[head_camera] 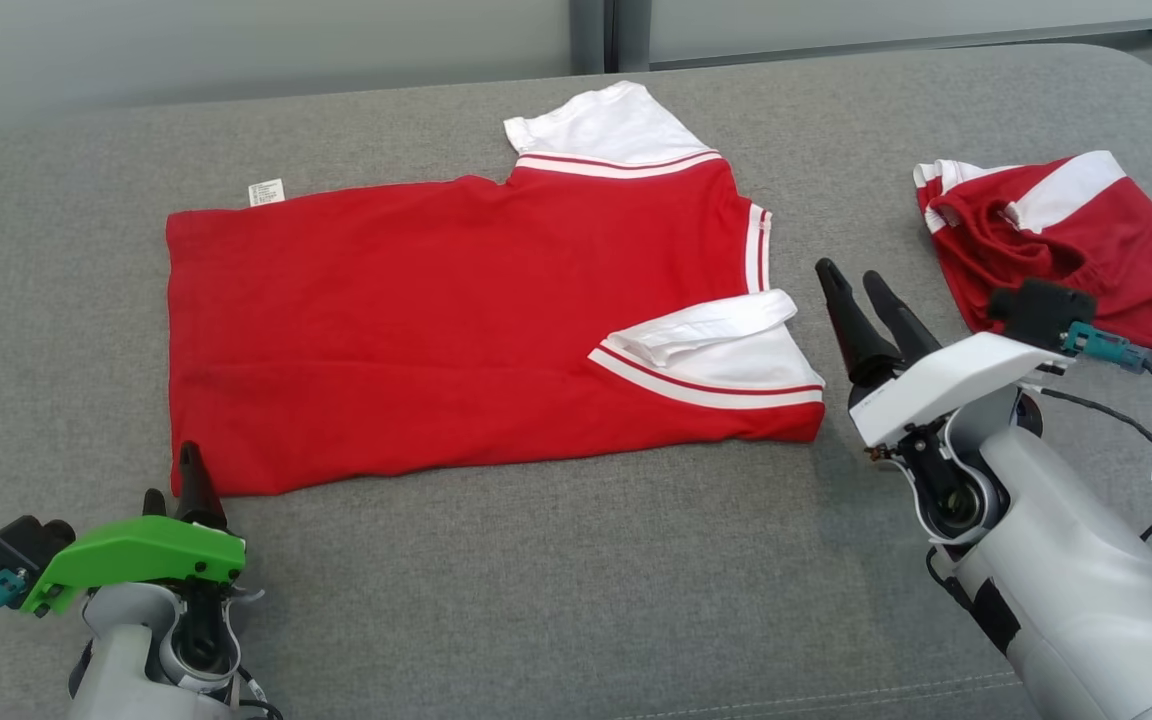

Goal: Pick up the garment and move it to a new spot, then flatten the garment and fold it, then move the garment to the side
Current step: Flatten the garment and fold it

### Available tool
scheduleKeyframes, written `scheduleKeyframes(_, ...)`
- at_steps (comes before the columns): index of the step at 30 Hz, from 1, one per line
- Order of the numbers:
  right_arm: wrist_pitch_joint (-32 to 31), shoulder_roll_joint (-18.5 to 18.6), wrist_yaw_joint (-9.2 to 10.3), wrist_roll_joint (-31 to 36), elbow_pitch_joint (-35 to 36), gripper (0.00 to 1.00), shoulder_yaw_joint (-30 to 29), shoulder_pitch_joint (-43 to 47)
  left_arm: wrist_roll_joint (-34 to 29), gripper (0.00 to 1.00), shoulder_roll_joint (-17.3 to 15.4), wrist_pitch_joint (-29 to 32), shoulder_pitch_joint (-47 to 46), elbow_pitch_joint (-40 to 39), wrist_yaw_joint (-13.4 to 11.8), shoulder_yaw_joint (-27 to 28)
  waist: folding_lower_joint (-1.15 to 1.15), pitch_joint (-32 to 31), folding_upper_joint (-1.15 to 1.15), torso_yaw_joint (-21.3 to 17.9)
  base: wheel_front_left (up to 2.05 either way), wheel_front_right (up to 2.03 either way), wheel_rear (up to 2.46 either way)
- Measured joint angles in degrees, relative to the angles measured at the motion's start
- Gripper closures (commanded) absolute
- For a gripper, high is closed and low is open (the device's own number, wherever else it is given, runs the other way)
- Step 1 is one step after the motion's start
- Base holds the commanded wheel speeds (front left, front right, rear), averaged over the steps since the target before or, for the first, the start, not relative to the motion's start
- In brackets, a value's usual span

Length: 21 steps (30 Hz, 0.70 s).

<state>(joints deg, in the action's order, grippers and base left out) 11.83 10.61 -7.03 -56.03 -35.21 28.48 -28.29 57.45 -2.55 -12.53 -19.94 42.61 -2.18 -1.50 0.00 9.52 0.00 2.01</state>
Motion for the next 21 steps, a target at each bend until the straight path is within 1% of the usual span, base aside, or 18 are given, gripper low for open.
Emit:
scheduleKeyframes(4, 0.08, -0.44, -0.01, -0.01, 0.51, 0.0, 0.59, 1.24, 2.01, 0.0, 0.13, 1.14, 0.04, 0.89, 0.14, 0.79, 0.0, 0.05, 0.0, -0.96, 0.0, 0.0, 0.0)
scheduleKeyframes(12, 0.74, -0.16, -0.01, -0.02, 1.45, 0.0, 0.98, 2.83, 3.02, 0.0, 0.16, 1.72, 0.02, 1.34, 0.14, 1.35, 0.0, 0.68, 0.0, -3.01, 0.0, 0.0, 0.0)
scheduleKeyframes(14, 0.76, 0.18, -0.01, -0.04, 1.47, 0.0, 0.86, 3.25, 3.27, 0.29, 0.16, 1.64, -0.05, 1.34, 0.14, 1.47, 0.0, 0.89, 0.0, -3.35, 0.0, 0.0, 0.0)
scheduleKeyframes(15, 0.76, 0.3, -0.01, -0.18, 1.48, 0.0, 0.8, 3.46, 3.38, 0.57, 0.16, 1.6, -0.08, 1.34, 0.14, 1.48, 0.0, 0.98, 0.0, -3.44, 0.0, 0.0, 0.0)
scheduleKeyframes(16, 0.77, 0.31, -0.01, -0.45, 1.56, 0.0, 0.81, 3.81, 3.38, 0.71, 0.16, 1.37, -0.09, 1.34, 0.14, 1.49, 0.0, 1.03, 0.0, -3.5, 0.0, 0.0, 0.0)
scheduleKeyframes(17, 0.77, 0.23, -0.01, -0.65, 1.59, 0.0, 0.94, 4.28, 3.38, 0.98, 0.18, 1.31, -0.1, 1.34, 0.14, 1.49, 0.0, 1.06, 0.0, -3.52, 0.0, 0.0, 0.0)
scheduleKeyframes(18, 0.76, 0.16, -0.01, -0.73, 1.59, 0.0, 1.27, 4.8, 3.38, 1.0, 0.18, 1.31, -0.1, 1.34, 0.14, 1.49, 0.0, 1.08, 0.0, -3.51, 0.0, 0.0, 0.0)
scheduleKeyframes(21, 0.76, 0.01, -0.01, -1.03, 1.56, 0.0, 2.04, 6.05, 3.38, 1.0, 0.31, 1.25, -0.1, 1.33, 0.22, 1.48, 0.0, 1.1, 0.0, -3.45, 0.0, 0.0, 0.0)
